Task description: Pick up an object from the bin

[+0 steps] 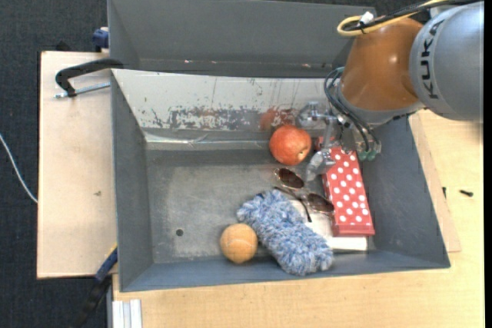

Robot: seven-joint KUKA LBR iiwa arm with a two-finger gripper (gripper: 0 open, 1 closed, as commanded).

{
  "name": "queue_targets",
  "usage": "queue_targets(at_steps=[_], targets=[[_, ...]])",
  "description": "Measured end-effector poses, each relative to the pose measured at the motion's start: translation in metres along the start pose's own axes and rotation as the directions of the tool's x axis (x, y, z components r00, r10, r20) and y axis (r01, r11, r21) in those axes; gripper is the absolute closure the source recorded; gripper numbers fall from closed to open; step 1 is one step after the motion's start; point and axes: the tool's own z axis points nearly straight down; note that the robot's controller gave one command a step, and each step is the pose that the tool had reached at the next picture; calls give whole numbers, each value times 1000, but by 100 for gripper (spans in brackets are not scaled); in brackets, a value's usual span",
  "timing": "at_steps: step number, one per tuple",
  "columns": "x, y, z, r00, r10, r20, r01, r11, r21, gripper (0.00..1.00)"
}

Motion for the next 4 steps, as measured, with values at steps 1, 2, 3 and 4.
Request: queue_targets(at_steps=[1, 2, 3, 4], targets=[[15, 10, 18, 998, -15, -64, 14, 1000, -17, 0], [53, 19, 42, 998, -21, -56, 20, 1000, -17, 100], [53, 19, 42, 998, -21, -56, 20, 1000, -17, 100], [42, 21, -143, 986, -153, -63, 151, 988, -26, 100]])
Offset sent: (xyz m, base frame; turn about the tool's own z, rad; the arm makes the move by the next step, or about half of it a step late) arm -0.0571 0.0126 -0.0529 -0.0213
